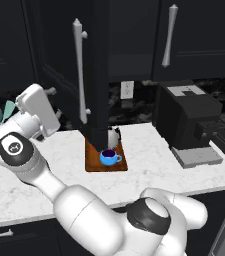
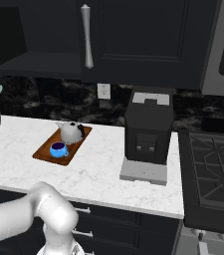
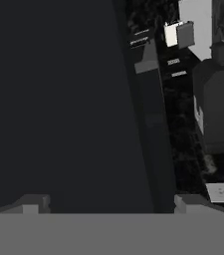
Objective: Pick the kettle from the counter and place it on the tray. Then pick the mug from the cabinet and place it on the tray. Then close the cabinet doors.
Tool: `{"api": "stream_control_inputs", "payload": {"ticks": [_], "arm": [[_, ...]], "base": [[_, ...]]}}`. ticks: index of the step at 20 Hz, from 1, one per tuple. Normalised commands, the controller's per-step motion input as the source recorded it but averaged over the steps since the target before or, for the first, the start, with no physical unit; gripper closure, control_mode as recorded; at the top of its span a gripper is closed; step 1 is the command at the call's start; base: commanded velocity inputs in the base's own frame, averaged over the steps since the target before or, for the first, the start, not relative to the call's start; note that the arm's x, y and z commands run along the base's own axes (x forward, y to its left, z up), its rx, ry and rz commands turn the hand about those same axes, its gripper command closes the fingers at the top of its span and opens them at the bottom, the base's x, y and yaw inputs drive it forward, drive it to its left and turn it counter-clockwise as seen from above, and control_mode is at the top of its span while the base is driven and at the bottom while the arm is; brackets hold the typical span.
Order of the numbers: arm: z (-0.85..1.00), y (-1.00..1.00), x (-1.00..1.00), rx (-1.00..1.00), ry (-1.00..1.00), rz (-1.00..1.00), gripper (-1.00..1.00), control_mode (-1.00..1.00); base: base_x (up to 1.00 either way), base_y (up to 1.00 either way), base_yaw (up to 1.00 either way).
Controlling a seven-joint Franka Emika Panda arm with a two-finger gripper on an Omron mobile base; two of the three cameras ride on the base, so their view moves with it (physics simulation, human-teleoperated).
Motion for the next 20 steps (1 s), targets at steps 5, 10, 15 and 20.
{"api": "stream_control_inputs", "payload": {"ticks": [5, 10, 15, 20], "arm": [[0.00, -0.75, 0.32, 0.11, 0.03, -0.04, -1.00, -1.00], [0.00, -0.72, 0.39, 0.07, 0.07, 0.00, -1.00, -1.00], [0.00, -0.71, 0.41, 0.07, 0.10, 0.00, -1.00, -1.00], [0.00, -0.78, 0.52, 0.11, 0.07, 0.02, -1.00, -1.00]], "base": [[0.00, 0.00, 0.00], [0.00, 0.00, 0.00], [0.00, 0.00, 0.00], [0.00, 0.00, 0.00]]}}
